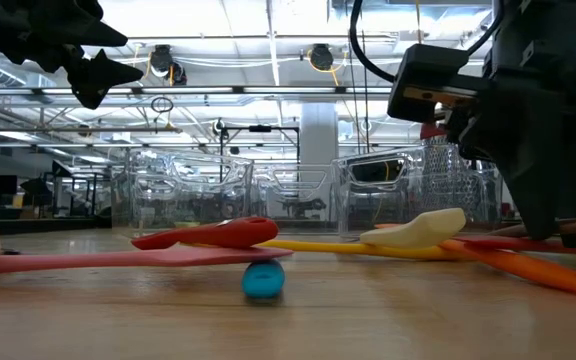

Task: Pick & Place Kitchen Items
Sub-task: Put the brown serving spoon into the left transparent bin

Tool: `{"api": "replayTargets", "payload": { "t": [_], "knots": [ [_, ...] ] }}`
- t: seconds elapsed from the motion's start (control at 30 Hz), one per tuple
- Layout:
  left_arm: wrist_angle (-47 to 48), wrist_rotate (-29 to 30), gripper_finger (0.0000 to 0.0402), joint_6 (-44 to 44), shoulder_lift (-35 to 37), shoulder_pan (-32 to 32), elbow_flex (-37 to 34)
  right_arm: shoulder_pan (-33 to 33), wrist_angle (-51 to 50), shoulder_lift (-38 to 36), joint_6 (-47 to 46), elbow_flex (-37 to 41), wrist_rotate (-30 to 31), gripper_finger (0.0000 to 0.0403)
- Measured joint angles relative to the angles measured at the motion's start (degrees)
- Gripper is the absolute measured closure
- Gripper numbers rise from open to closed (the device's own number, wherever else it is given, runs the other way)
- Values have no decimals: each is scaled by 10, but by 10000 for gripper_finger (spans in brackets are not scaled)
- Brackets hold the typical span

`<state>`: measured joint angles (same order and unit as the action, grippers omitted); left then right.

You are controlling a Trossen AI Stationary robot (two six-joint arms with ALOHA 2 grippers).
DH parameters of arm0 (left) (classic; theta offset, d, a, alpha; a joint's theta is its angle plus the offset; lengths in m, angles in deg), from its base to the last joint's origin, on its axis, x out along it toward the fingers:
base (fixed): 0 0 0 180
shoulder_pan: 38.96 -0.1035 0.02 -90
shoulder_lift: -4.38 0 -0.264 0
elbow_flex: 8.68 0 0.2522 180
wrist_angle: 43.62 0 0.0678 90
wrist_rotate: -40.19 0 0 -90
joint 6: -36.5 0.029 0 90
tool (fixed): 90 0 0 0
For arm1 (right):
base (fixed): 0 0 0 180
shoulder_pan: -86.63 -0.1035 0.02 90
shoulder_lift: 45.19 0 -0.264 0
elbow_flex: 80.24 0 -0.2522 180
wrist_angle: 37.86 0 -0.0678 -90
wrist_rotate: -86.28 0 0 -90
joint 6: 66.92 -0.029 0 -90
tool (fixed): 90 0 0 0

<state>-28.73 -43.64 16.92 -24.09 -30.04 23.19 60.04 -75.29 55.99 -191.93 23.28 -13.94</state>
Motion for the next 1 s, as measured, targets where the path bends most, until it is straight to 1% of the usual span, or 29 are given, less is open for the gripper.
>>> {"api": "replayTargets", "payload": {
  "t": [0.1, 0.33, 0.5, 0.7, 0.8, 0.93, 1.0],
  "knots": [
    [0, 0, 160, 0, 0, 0, 0, 0, -1, 0, 2, 0, 1, 370],
    [0, 0, 160, 1, 0, 0, 0, -1, -6, -16, -5, 0, 0, 362],
    [-3, 0, 160, -1, 0, 0, 0, -2, -11, -46, -7, 0, -1, 370],
    [-12, 0, 160, -16, 0, 0, 0, -4, -10, -92, -9, 0, -5, 369],
    [-13, 0, 160, -16, 0, 0, 0, -5, -9, -116, -9, 0, -20, 367],
    [-13, 0, 160, -16, 0, 0, 0, -5, 14, -133, -1, 0, -16, 370],
    [-14, 0, 160, -20, 0, 0, 0, -5, 42, -136, 7, 0, 0, 370]
  ]
}}
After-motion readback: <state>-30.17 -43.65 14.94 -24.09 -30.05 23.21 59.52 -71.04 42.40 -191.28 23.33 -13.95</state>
